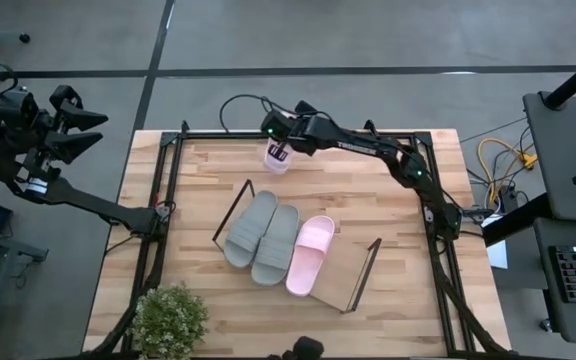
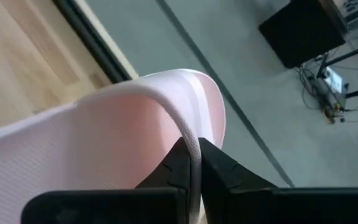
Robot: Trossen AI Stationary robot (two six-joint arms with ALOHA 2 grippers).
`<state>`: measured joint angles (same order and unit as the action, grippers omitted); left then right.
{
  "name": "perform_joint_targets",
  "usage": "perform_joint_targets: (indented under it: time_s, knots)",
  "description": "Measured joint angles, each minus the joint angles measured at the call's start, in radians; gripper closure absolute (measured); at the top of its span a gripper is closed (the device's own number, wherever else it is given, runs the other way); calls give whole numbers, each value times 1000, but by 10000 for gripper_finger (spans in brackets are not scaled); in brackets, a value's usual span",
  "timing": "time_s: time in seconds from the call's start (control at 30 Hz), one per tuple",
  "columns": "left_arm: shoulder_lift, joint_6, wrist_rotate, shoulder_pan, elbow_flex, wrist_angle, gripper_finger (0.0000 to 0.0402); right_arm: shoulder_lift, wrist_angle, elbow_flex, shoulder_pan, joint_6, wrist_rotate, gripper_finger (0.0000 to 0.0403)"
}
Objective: Pick and place slides into the shelf
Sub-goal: Put the pink slipper on the shelf
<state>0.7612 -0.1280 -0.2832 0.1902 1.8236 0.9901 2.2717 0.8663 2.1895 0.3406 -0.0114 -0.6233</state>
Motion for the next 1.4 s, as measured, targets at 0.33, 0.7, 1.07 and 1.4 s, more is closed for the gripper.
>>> perform_joint_targets:
  time_s: [0.33, 0.7, 1.07, 1.4]
  knots:
    - [0, 2, -2, 0, 0, -1, 226, -245, 164, -1, -102, 122, 71, 392]
    - [20, -25, -29, 0, 0, -6, 226, -464, 448, -4, -312, 345, -35, 392]
    - [65, -25, -36, 0, -7, -11, 226, -484, 705, -6, -543, 737, -35, 392]
    - [64, -25, -35, 0, -42, -7, 226, -482, 705, -36, -626, 928, -41, 392]
